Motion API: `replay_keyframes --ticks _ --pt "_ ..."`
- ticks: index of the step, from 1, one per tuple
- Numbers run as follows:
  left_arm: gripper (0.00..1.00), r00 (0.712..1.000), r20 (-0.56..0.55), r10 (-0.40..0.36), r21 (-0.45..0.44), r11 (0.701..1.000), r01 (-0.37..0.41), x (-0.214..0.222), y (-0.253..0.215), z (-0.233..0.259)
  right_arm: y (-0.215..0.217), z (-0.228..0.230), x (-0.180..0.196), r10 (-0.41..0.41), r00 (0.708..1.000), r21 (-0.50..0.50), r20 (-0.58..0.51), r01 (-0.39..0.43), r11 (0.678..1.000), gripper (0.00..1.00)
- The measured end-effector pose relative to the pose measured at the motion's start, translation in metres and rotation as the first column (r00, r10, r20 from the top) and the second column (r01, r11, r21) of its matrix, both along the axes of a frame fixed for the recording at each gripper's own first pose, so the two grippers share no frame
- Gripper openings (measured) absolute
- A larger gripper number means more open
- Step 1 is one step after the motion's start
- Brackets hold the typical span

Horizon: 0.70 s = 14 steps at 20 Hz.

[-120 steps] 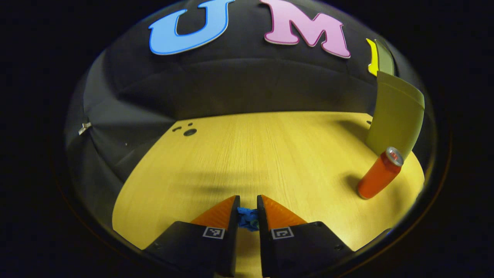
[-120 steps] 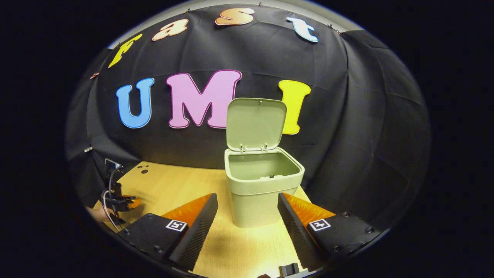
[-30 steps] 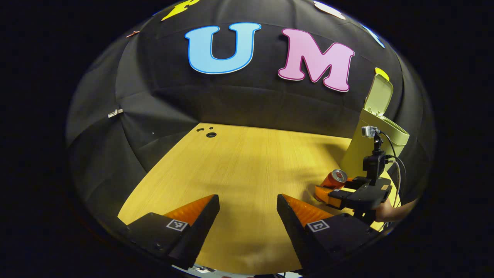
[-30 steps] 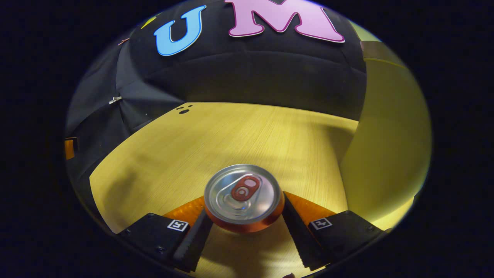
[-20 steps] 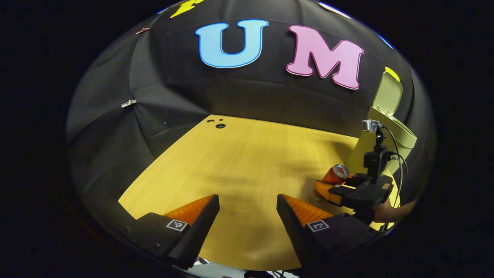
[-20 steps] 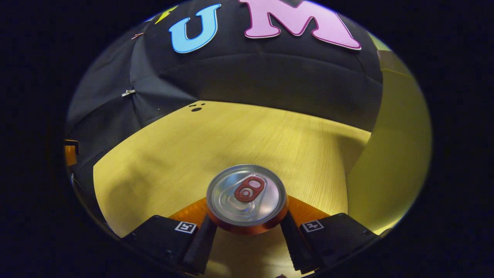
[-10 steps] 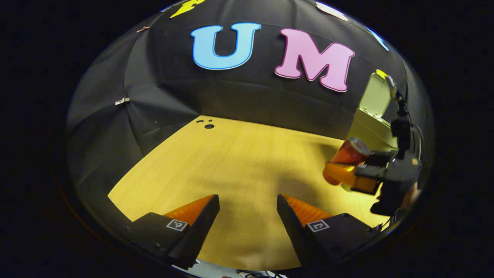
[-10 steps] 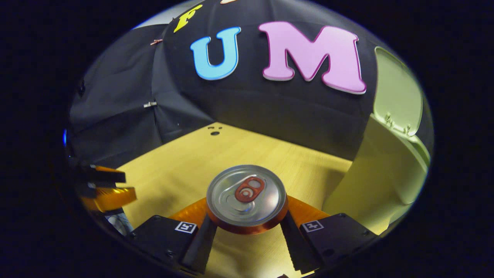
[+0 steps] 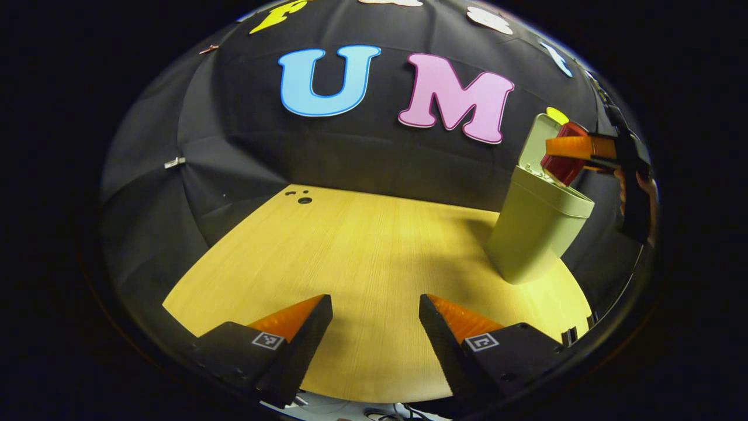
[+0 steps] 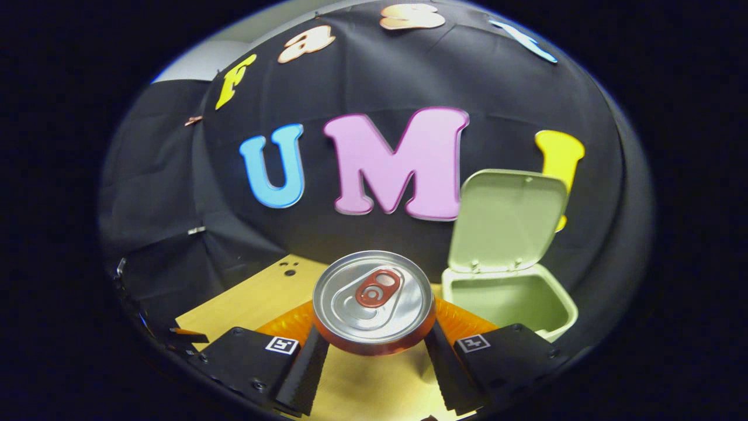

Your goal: Press the lid of the desktop garbage bin to open it, pick up the crumpled paper on the desktop and throw it into the bin, then pick up the pop can on the desktop and drop it into the bin, and finally close the garbage bin lid.

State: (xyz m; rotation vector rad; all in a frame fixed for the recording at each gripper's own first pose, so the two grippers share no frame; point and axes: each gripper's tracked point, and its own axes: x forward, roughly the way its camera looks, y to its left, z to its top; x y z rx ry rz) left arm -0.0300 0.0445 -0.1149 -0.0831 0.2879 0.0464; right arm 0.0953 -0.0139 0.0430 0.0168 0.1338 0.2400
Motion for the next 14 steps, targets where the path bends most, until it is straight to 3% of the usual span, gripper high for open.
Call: replay_keyframes --ticks 6,14 --pt "0.96 1.0 0.025 -0.016 -0.027 1.0 0.016 0.0 -0.007 0.011 -0.085 0.039 0.017 -0.149 0.988 0.029 0.037 0.148 0.989 0.82" --pt "0.96 1.0 0.007 0.028 -0.021 0.999 -0.027 0.009 0.008 0.008 -0.153 0.009 0.054 -0.251 0.968 -0.089 0.003 0.25 0.964 0.82"
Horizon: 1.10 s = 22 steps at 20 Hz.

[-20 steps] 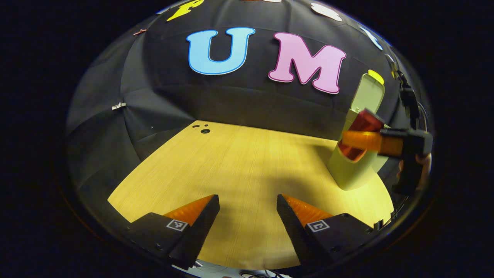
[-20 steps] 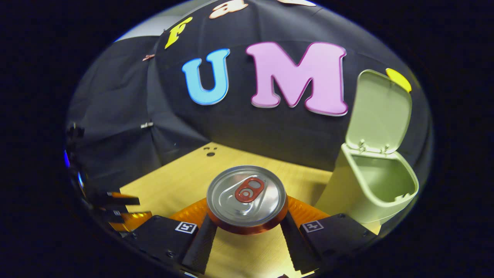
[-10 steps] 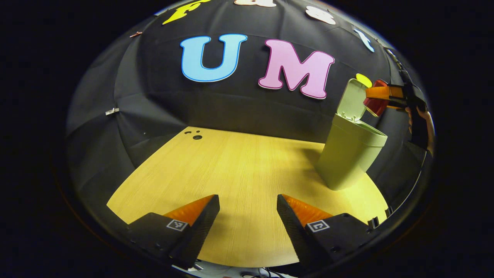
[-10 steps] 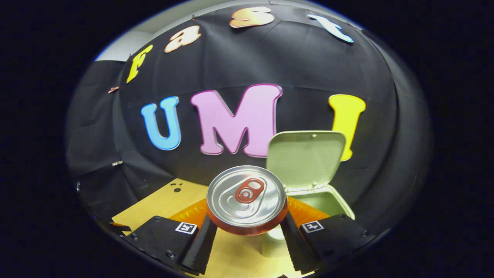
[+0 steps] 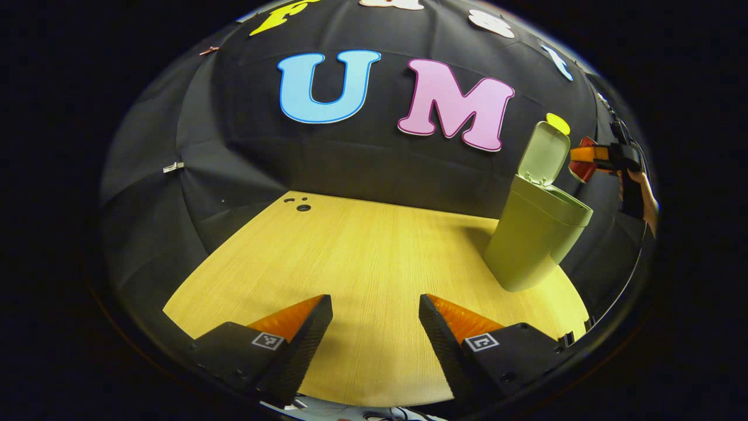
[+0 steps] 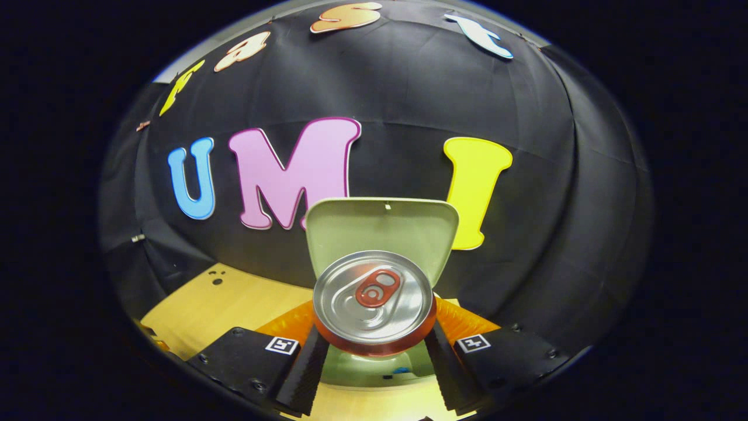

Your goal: Press the lid of the desktop garbage bin to open it, pick up the crumpled paper on the desktop and throw it into the bin, then pick up the pop can on the desktop and drop it into the bin, and finally close the garbage bin lid.

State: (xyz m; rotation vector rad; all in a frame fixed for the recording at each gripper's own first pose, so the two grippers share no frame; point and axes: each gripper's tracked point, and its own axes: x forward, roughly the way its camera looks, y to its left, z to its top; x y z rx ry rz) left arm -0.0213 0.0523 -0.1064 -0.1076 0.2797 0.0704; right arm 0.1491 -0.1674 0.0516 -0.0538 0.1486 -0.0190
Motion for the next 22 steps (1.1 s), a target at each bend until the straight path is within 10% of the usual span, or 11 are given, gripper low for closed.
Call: replay_keyframes --ticks 22 --pt "0.96 0.996 -0.052 0.071 -0.012 0.997 -0.071 0.006 0.009 -0.016 -0.002 -0.052 0.033 -0.013 0.997 -0.016 -0.074 0.012 1.0 0.98"
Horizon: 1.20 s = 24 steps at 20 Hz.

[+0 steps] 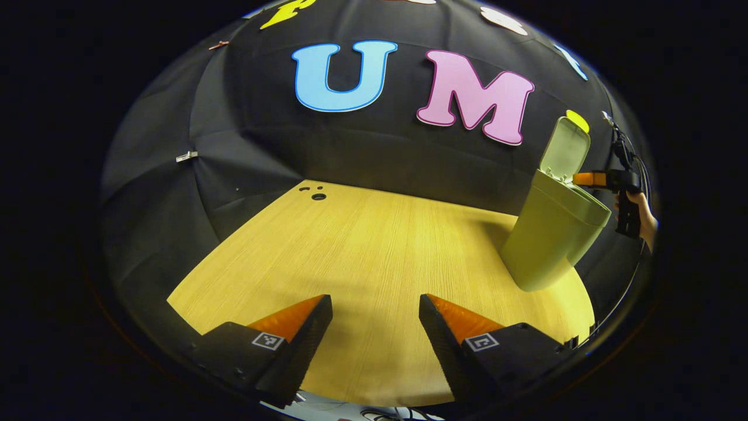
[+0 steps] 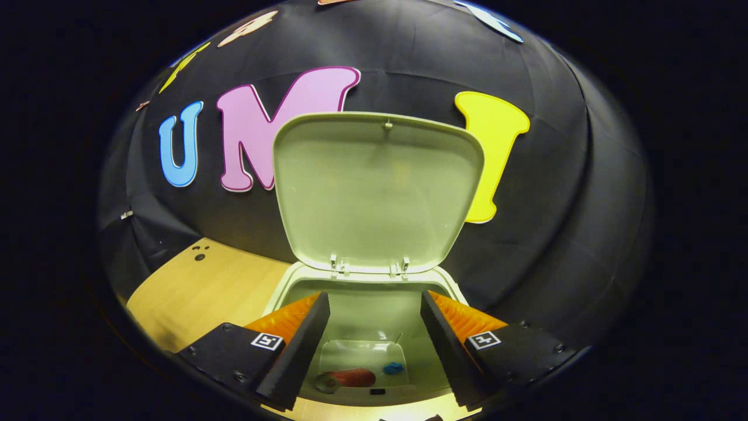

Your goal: Press the lid of the desktop garbage bin to open it, pick up the crumpled paper on the desktop and throw it into the bin, then pick up the pop can on the desktop and drop it into the bin, and finally close the garbage bin lid.

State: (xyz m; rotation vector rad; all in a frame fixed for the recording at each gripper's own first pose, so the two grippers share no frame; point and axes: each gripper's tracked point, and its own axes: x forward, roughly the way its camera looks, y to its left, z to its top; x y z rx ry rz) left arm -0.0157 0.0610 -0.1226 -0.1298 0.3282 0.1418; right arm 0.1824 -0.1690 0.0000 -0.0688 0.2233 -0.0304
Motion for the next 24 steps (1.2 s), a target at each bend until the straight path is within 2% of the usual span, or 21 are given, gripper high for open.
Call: replay_keyframes --ticks 6,11,15,17,20,24 --pt "0.96 1.0 -0.002 -0.005 -0.005 1.0 0.005 -0.002 -0.003 -0.005 0.021 0.079 -0.016 0.06 0.99 -0.005 0.128 -0.06 0.998 0.98" --pt "0.96 1.0 -0.02 -0.008 -0.016 1.0 0.008 -0.01 -0.002 -0.016 0.033 0.148 -0.013 0.096 0.974 0.008 0.207 -0.1 0.995 0.98" --pt "0.96 0.999 -0.046 0.007 -0.01 1.0 -0.007 -0.015 0.007 -0.033 0.018 0.19 0.01 0.053 0.965 0.018 0.255 -0.059 0.998 0.97" --pt "0.96 0.998 -0.058 0.02 -0.021 1.0 -0.021 -0.019 0.011 -0.041 0.013 0.201 0.024 0.046 0.966 0.013 0.254 -0.051 0.999 0.98" --pt "0.96 0.996 -0.076 0.043 -0.021 0.999 -0.045 -0.023 0.02 -0.05 -0.009 0.206 0.051 -0.003 0.97 -0.025 0.242 0.01 1.0 0.97" --pt "0.96 0.992 -0.092 0.083 -0.03 0.996 -0.086 -0.027 0.035 -0.059 -0.008 0.181 0.082 -0.019 0.99 0.06 0.14 0.011 0.998 0.98"
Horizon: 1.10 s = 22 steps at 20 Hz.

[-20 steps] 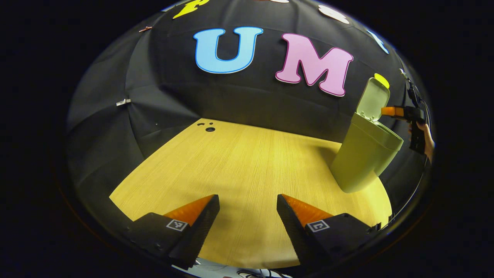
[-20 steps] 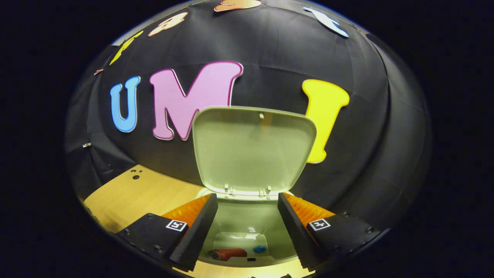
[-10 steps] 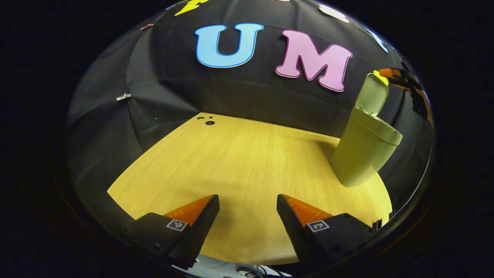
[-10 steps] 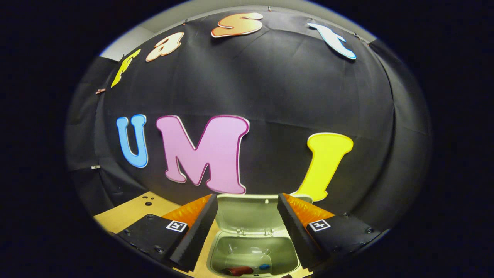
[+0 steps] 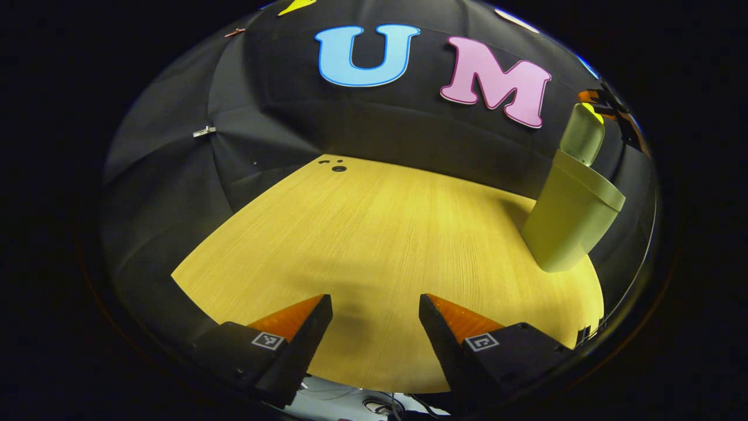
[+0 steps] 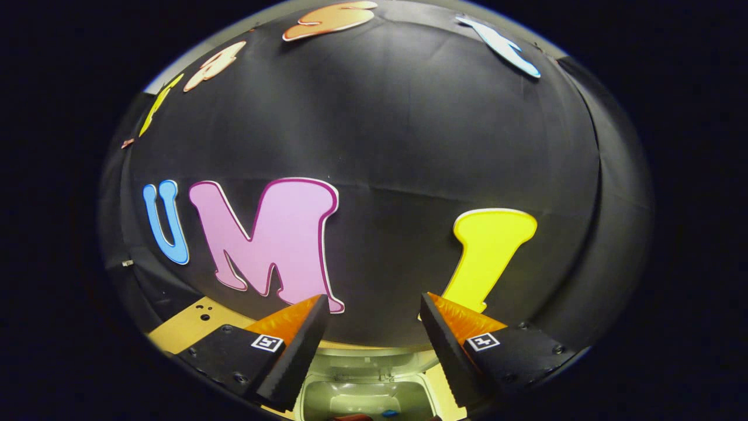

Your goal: Press the lid of the desktop garbage bin to open it, pick up the crumpled paper on the desktop and throw it into the bin, then pick up the pop can on the desktop and drop it into the bin, and finally close the garbage bin lid.

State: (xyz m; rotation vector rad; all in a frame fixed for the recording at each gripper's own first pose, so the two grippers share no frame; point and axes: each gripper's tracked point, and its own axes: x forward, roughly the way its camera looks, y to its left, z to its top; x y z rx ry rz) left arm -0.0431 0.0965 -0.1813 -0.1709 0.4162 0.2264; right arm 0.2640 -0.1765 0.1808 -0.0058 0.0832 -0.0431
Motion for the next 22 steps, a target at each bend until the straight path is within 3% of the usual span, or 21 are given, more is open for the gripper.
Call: replay_keyframes --ticks 3,14,22 --pt "0.96 1.0 -0.013 0.026 -0.011 1.0 -0.027 -0.003 0.008 -0.004 0.003 -0.028 0.012 0.003 0.995 0.048 -0.099 0.001 0.999 0.97" --pt "0.96 0.998 -0.007 0.068 -0.045 0.997 -0.068 -0.015 0.015 -0.013 0.002 -0.047 -0.028 -0.002 0.991 0.016 -0.136 0.004 1.0 0.98" --pt "0.96 0.999 -0.025 0.048 -0.031 0.998 -0.049 -0.028 0.01 -0.022 0.006 -0.138 -0.075 0.018 0.967 0.046 -0.254 -0.007 0.999 0.98"
